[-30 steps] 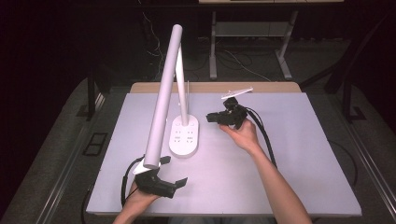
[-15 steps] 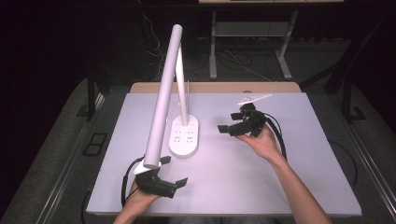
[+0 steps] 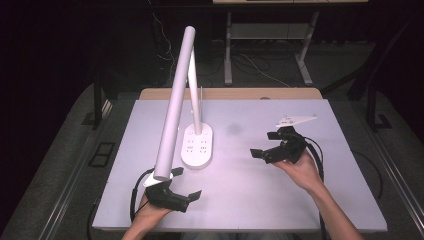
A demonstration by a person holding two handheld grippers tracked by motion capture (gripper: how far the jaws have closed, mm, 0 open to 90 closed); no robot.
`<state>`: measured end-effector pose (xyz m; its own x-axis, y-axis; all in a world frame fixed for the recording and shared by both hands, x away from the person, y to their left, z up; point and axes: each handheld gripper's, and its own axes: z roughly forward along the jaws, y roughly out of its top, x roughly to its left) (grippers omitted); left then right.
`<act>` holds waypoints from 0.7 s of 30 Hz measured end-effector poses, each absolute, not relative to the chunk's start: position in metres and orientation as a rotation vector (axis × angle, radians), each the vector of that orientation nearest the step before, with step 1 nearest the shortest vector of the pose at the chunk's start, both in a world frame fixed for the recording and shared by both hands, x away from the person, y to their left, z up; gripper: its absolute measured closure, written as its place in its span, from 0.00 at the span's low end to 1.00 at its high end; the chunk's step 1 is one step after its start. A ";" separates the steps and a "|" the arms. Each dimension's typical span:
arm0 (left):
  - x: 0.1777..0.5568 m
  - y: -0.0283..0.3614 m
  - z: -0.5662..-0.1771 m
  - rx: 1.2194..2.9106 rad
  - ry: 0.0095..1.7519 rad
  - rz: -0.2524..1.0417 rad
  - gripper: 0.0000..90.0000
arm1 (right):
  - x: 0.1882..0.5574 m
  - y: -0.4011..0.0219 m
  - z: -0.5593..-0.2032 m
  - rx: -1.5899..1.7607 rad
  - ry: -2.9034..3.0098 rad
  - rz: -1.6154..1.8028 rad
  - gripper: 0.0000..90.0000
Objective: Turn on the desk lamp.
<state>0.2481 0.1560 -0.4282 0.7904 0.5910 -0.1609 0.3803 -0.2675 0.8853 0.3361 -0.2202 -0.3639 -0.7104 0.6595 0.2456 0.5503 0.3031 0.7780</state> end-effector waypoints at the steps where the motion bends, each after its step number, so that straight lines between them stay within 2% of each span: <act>1: 0.248 0.156 -0.428 1.892 0.738 0.241 0.00 | 0.333 -0.222 -0.365 1.141 2.433 1.377 0.00; 15: 0.248 0.156 -0.428 1.891 0.745 0.250 0.00 | 0.272 -0.269 -0.394 1.226 2.335 1.415 0.00; 21: 0.248 0.156 -0.428 1.892 0.747 0.246 0.00 | 0.252 -0.275 -0.405 1.257 2.303 1.381 0.00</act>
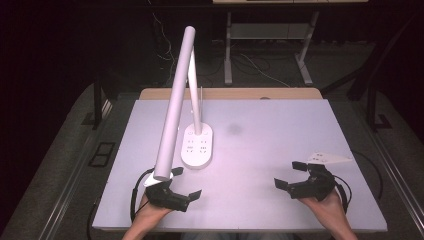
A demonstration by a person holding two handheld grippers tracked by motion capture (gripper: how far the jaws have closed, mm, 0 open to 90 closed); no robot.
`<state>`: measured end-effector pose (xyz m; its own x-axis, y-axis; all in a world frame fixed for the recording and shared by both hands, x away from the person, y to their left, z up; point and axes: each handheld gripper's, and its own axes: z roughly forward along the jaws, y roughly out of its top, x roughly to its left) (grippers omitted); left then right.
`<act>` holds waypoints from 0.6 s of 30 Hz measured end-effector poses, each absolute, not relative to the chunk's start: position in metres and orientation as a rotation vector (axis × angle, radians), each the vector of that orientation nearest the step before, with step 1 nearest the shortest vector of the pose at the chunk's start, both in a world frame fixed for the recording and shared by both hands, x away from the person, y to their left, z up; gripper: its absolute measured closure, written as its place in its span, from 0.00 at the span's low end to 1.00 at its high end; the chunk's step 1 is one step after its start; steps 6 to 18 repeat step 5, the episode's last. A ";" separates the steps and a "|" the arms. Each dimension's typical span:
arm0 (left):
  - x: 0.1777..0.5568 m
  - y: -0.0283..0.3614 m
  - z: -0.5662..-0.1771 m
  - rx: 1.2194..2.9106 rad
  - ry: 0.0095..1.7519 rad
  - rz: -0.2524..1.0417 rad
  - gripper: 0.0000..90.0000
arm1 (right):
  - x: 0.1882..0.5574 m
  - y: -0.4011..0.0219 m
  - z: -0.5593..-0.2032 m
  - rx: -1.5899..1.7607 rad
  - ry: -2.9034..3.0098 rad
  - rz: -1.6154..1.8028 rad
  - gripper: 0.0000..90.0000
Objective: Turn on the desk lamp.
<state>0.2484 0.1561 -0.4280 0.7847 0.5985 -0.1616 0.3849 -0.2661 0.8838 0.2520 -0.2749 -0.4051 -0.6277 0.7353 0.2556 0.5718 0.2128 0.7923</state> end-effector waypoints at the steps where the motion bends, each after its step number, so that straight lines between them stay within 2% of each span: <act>1: 0.248 0.156 -0.428 1.888 0.750 0.246 0.00 | 0.248 -0.276 -0.407 1.256 2.298 1.376 0.00; 18: 0.250 0.156 -0.428 1.888 0.750 0.247 0.00 | 0.239 -0.278 -0.415 1.256 2.302 1.366 0.00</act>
